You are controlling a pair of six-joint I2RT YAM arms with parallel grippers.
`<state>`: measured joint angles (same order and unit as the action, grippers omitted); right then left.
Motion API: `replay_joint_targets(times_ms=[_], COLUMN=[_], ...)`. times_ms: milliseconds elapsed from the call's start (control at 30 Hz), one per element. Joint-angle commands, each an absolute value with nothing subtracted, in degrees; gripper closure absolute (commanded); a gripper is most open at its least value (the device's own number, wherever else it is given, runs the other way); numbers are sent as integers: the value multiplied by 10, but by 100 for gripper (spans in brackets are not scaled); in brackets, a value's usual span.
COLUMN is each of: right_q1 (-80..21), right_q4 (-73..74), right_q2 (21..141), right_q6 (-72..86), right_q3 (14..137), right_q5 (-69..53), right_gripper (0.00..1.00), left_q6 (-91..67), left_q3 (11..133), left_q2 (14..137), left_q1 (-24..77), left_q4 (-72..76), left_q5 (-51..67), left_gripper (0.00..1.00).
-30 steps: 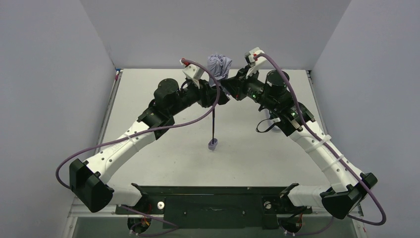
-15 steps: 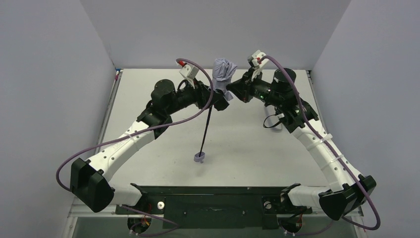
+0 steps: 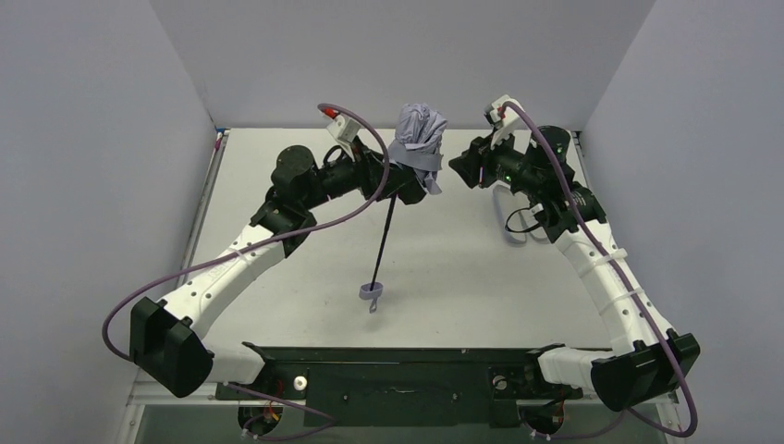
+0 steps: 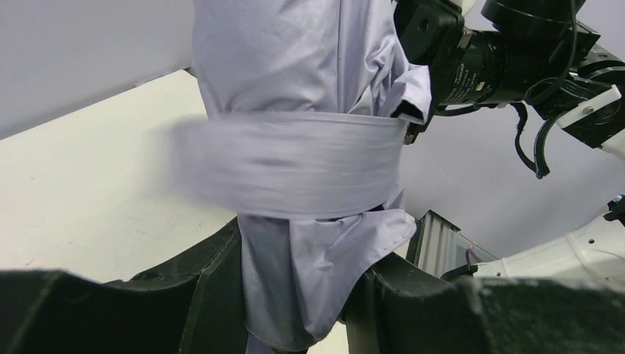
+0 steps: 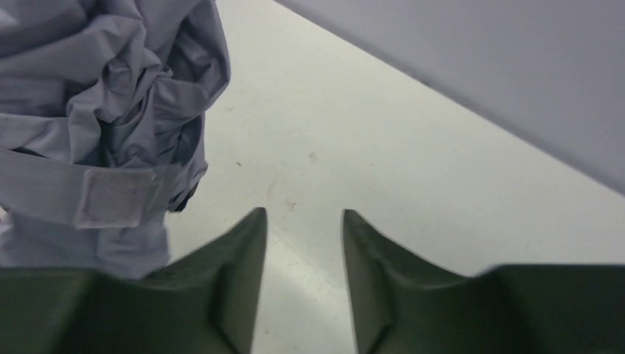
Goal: Open the umbrella
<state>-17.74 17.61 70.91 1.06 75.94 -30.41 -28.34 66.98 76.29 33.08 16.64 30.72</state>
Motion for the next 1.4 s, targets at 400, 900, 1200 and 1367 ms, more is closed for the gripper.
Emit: replay_joint_targets(times_ms=[400, 900, 1200, 1367], right_q1=[-167, -64, -190, -255], right_q4=[177, 211, 339, 406], right_q2=[661, 688, 743, 773], right_q6=[98, 145, 62, 23], right_q3=[760, 798, 852, 871], right_q5=[-322, -342, -380, -375], right_gripper=[34, 31, 30, 20], left_q6=[-266, 762, 1009, 1029], left_q3=[702, 569, 496, 499], left_q2=[755, 686, 677, 680], left_q1=[311, 390, 395, 399], left_q4=[217, 96, 191, 207], left_q5=[289, 140, 229, 257], left_gripper=[100, 100, 100, 100])
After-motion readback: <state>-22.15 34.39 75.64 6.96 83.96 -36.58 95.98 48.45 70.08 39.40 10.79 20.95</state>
